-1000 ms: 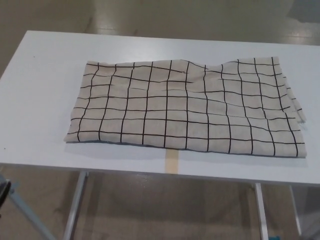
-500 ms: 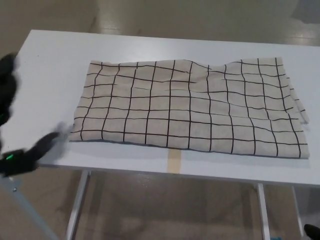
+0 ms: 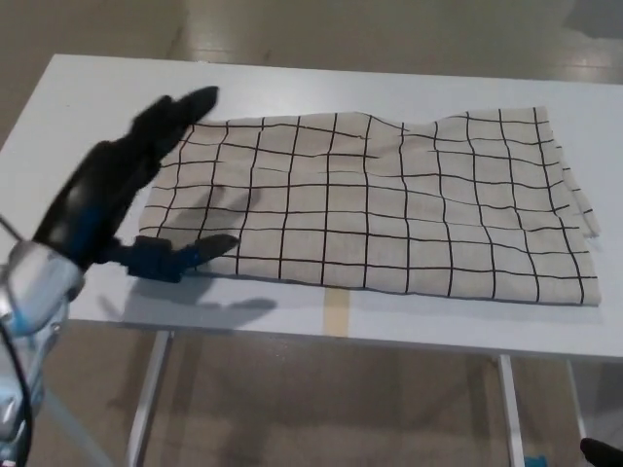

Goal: Use the left hand to fold a white towel with checkered patterns in half.

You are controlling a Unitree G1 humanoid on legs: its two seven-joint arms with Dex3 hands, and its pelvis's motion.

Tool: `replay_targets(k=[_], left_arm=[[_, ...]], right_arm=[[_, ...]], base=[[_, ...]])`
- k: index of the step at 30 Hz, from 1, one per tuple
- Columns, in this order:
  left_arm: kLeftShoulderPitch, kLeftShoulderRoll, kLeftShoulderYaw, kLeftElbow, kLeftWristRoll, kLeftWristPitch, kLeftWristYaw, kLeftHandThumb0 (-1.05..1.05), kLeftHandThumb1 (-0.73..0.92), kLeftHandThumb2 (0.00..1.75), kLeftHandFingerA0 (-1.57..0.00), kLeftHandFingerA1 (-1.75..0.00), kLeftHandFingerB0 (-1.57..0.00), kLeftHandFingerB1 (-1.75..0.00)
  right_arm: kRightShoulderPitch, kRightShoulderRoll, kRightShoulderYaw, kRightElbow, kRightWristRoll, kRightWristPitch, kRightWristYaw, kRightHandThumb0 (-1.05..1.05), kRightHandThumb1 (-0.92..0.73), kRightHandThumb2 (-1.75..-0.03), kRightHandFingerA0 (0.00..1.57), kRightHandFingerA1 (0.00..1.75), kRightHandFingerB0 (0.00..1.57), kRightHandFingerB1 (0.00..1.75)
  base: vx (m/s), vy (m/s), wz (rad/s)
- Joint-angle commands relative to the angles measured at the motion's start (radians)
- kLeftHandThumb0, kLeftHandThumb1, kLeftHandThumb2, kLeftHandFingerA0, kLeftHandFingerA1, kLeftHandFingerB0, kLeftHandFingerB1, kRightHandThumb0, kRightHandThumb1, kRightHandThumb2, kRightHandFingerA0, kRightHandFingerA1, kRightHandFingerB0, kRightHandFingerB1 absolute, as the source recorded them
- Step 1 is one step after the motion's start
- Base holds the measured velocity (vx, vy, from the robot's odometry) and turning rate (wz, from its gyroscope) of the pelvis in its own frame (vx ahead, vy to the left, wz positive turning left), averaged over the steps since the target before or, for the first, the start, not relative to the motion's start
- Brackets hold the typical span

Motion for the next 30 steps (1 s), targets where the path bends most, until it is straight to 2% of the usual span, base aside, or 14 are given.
replay_targets(k=[1,2,3,4,5,6,7,8,24,25,27,28,30], left_arm=[[-0.111,0.03,-0.141,0.154,0.238,0.066,-0.029,-0.51,0.34,0.71,0.0,-0.12,-0.01,-0.23],[-0.13,0.034,-0.179,0.186,0.281,0.059,-0.012,-0.45,0.45,0.56,0.0,-0.12,0.0,-0.25],[-0.151,0.038,-0.208,0.219,0.32,0.046,0.003,-0.47,0.37,0.68,0.0,-0.1,-0.02,-0.24],[-0.166,0.041,-0.226,0.242,0.343,0.037,0.013,-0.47,0.37,0.68,0.0,-0.1,-0.02,-0.24],[-0.184,0.043,-0.247,0.27,0.367,0.028,0.024,-0.42,0.45,0.55,0.0,-0.12,0.0,-0.25],[-0.187,0.043,-0.251,0.276,0.37,0.027,0.026,-0.42,0.45,0.55,0.0,-0.12,0.0,-0.25],[-0.195,0.041,-0.256,0.291,0.372,0.026,0.029,-0.47,0.31,0.69,0.0,-0.12,0.0,-0.23],[-0.208,0.034,-0.261,0.314,0.375,0.028,0.037,-0.45,0.3,0.68,0.0,-0.12,0.0,-0.23],[-0.356,-0.047,-0.369,0.573,0.494,-0.016,0.157,-0.38,0.28,0.67,0.0,-0.17,0.0,-0.26],[-0.361,-0.06,-0.374,0.598,0.499,-0.023,0.169,-0.36,0.38,0.67,0.0,-0.15,-0.03,-0.26],[-0.358,-0.067,-0.374,0.609,0.499,-0.03,0.177,-0.36,0.38,0.66,-0.01,-0.15,-0.03,-0.26],[-0.353,-0.078,-0.38,0.622,0.503,-0.036,0.187,-0.35,0.27,0.69,0.0,-0.24,0.0,-0.31],[-0.34,-0.105,-0.396,0.65,0.521,-0.05,0.215,-0.32,0.27,0.7,0.0,-0.27,0.0,-0.34]], right_arm=[[0.013,0.008,-0.002,0.005,0.015,-0.025,0.017,-0.35,-0.57,-0.56,0.52,0.56,0.54,0.45],[0.014,0.009,-0.004,0.006,0.019,-0.028,0.02,-0.35,-0.57,-0.56,0.52,0.56,0.54,0.45],[0.006,0.012,-0.006,0.009,0.023,-0.025,0.018,-0.35,-0.57,-0.56,0.52,0.56,0.54,0.45],[0.0,0.014,-0.007,0.011,0.025,-0.024,0.016,-0.35,-0.57,-0.56,0.52,0.56,0.54,0.45],[-0.006,0.016,-0.008,0.015,0.025,-0.023,0.013,-0.34,-0.57,-0.56,0.52,0.56,0.54,0.45],[-0.007,0.015,-0.008,0.016,0.024,-0.024,0.014,-0.34,-0.57,-0.56,0.52,0.56,0.54,0.45],[-0.006,0.013,-0.007,0.021,0.023,-0.032,0.017,-0.34,-0.57,-0.56,0.53,0.57,0.54,0.45],[-0.005,0.012,-0.006,0.025,0.02,-0.043,0.019,-0.33,-0.57,-0.56,0.53,0.57,0.55,0.45],[-0.026,0.014,-0.006,0.078,0.006,-0.085,0.014,-0.3,-0.56,-0.56,0.53,0.6,0.57,0.47],[-0.023,0.013,-0.008,0.076,0.01,-0.084,0.018,-0.3,-0.56,-0.56,0.53,0.6,0.57,0.47],[-0.018,0.014,-0.008,0.071,0.013,-0.083,0.022,-0.3,-0.56,-0.56,0.54,0.6,0.57,0.47],[-0.012,0.016,-0.008,0.065,0.018,-0.08,0.027,-0.3,-0.55,-0.55,0.54,0.6,0.57,0.47],[-0.006,0.019,-0.007,0.058,0.018,-0.08,0.027,-0.3,-0.56,-0.56,0.55,0.59,0.57,0.47]], base=[[0.0,0.0,0.0],[0.0,0.0,0.0],[0.0,0.0,0.0],[0.0,0.0,0.0],[0.0,0.0,0.0],[0.0,0.0,0.0],[0.0,0.0,0.0],[0.0,0.0,0.0],[0.0,0.0,0.0],[0.0,0.0,0.0],[0.0,0.0,0.0],[0.0,0.0,0.0],[0.0,0.0,0.0]])
